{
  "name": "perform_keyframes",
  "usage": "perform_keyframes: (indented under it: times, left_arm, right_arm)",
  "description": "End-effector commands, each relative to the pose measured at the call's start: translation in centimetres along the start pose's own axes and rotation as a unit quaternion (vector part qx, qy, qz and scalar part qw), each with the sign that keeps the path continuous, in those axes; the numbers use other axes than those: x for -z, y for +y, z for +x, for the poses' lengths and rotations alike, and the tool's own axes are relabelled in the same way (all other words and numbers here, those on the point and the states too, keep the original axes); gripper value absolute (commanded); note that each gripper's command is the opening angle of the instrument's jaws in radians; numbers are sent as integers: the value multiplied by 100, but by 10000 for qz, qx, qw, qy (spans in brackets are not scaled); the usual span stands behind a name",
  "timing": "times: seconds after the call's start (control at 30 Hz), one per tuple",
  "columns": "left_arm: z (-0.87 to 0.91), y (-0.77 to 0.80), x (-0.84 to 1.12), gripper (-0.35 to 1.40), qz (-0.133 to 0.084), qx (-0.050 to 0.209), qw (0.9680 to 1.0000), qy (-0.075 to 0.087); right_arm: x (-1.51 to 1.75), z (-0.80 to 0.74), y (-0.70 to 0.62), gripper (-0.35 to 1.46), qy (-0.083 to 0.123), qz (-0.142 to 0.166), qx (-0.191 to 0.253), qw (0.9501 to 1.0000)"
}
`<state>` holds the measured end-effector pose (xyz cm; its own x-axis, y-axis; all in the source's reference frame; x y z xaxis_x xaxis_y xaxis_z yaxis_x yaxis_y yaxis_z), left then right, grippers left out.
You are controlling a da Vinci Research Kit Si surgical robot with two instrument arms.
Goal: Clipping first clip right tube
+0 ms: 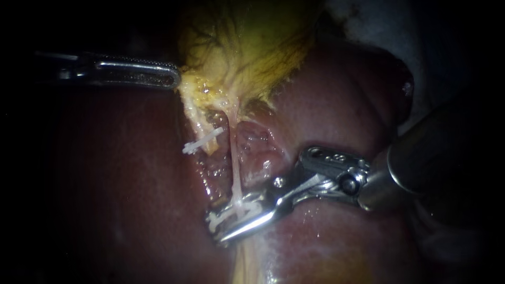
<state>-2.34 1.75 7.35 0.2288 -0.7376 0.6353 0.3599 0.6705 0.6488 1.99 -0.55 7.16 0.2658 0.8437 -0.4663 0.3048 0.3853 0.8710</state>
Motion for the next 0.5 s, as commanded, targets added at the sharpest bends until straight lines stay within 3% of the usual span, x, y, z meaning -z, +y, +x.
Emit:
perform_keyframes:
  times: [0.03,0.1,0.5]
  left_arm:
    - [0,0,0,-35,0,0,10000,0]
    - [0,0,0,-35,0,0,10000,0]
    - [1,0,-1,-35,-3,-2,10000,-1]
  right_arm:
    - [-1,0,0,-7,91,-119,0,9999]
    - [1,-1,0,-35,134,-183,-91,9997]
    - [6,-7,4,-35,-14,-326,-123,9994]
